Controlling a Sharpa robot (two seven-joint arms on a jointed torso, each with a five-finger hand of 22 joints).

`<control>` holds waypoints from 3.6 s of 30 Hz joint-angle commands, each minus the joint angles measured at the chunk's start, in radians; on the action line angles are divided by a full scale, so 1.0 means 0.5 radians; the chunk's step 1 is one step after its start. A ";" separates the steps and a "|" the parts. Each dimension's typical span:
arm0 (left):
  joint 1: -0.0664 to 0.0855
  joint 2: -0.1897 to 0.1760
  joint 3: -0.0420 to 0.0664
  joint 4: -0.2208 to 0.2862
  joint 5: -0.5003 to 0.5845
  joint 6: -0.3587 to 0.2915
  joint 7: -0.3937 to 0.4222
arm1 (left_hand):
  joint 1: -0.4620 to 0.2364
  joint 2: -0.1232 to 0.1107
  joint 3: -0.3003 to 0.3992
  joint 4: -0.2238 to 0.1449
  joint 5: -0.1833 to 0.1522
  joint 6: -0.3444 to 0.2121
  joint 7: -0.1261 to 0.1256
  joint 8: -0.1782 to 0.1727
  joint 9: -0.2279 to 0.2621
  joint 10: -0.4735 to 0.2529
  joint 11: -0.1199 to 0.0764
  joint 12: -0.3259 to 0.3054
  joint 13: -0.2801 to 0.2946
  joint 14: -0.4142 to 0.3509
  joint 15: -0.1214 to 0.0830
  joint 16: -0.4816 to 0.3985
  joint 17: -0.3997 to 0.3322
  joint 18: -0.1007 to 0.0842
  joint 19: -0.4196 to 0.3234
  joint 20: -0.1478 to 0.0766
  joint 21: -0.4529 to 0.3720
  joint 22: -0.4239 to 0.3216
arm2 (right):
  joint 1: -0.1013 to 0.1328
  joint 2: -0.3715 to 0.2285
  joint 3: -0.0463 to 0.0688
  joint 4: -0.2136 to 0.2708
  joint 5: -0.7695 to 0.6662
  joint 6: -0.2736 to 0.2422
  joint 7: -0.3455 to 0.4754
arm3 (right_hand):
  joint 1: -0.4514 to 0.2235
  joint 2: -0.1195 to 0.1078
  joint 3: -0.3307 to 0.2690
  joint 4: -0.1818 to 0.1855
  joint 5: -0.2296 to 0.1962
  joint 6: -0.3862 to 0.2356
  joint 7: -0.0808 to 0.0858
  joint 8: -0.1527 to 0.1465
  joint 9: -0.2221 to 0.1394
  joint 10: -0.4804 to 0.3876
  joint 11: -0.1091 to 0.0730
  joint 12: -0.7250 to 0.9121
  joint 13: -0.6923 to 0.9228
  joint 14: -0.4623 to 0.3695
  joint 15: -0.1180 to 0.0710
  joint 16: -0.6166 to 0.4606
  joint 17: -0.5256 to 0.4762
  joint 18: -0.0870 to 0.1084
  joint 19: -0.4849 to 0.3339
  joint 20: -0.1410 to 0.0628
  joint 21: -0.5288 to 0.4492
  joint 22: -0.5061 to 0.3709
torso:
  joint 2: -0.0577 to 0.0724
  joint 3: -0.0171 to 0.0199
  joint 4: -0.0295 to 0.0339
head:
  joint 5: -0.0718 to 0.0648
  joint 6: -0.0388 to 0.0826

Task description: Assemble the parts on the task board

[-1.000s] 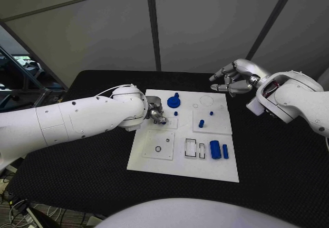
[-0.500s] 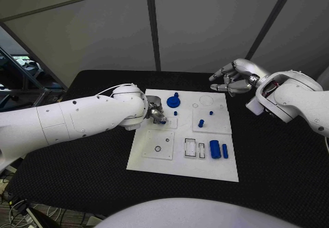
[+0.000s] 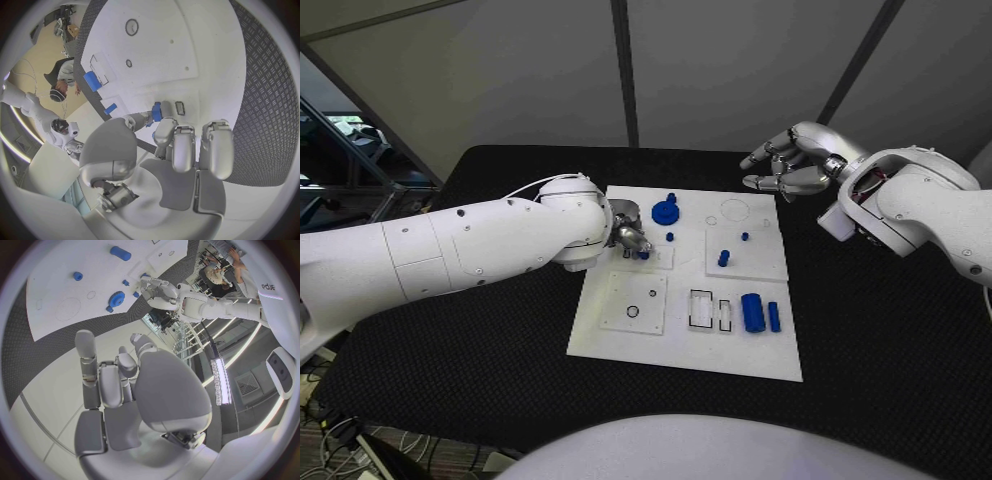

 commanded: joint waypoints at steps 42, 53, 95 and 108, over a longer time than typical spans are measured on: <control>0.000 0.021 -0.005 -0.030 -0.015 0.029 -0.026 | -0.077 -0.074 -0.394 0.163 -0.001 0.103 -0.022 -0.011 -0.065 0.036 -0.025 0.033 0.029 0.164 -0.026 0.011 0.374 -0.005 0.050 -0.025 0.030 0.246 | 0.004 0.002 0.000 -0.002 -0.021 0.018 -0.019 | -0.019 -0.005 0.011 0.009 0.017 0.013 -0.005 0.007 -0.003 -0.006 -0.003 0.002 0.008 0.069 -0.007 -0.003 0.007 0.013 0.000 -0.003 -0.007 0.002 | -0.002 -0.0010 0.001 | -0.010 -0.006; 0.000 0.025 -0.005 -0.031 -0.015 0.018 -0.026 | -0.051 -0.061 -0.530 0.235 0.003 0.113 -0.028 -0.001 -0.078 0.043 -0.029 0.039 0.036 0.164 -0.030 0.012 0.375 -0.008 0.058 -0.028 0.038 0.263 | 0.004 0.004 0.000 -0.004 -0.021 0.020 -0.019 | -0.019 -0.005 0.011 0.009 0.017 0.013 -0.005 0.007 -0.003 -0.006 -0.003 0.002 0.008 0.069 -0.007 -0.003 0.007 0.013 0.000 -0.003 -0.007 0.002 | -0.001 -0.0003 0.000 | -0.011 -0.007; 0.011 -0.024 0.158 -0.002 -0.055 0.048 -0.031 | 0.001 -0.034 -0.893 0.254 0.005 0.032 0.000 -0.018 -0.110 -0.016 -0.004 -0.019 -0.041 0.162 -0.013 0.008 0.371 0.005 0.027 -0.016 -0.010 0.216 | 0.003 0.006 0.000 -0.031 -0.021 0.028 -0.019 | -0.026 -0.007 0.014 0.015 0.017 0.013 -0.005 0.007 -0.003 -0.006 -0.002 0.001 0.007 0.069 -0.007 -0.007 0.004 0.014 -0.001 -0.003 -0.012 -0.004 | -0.001 -0.0018 0.000 | -0.019 -0.001; 0.141 -0.002 0.256 -0.208 -0.025 0.303 -0.029 | 0.236 0.064 -1.205 0.251 0.000 -0.125 0.102 -0.231 -0.278 -0.169 0.076 -0.172 -0.248 0.158 0.057 -0.002 0.360 0.037 -0.050 0.043 -0.129 0.098 | 0.003 0.009 0.000 -0.049 -0.021 0.032 -0.021 | -0.027 -0.009 0.015 0.016 0.018 0.012 -0.005 0.007 -0.003 -0.007 -0.003 0.000 0.006 0.069 -0.007 -0.008 0.003 0.014 -0.002 -0.003 -0.013 -0.006 | -0.001 -0.0009 0.003 | -0.024 0.017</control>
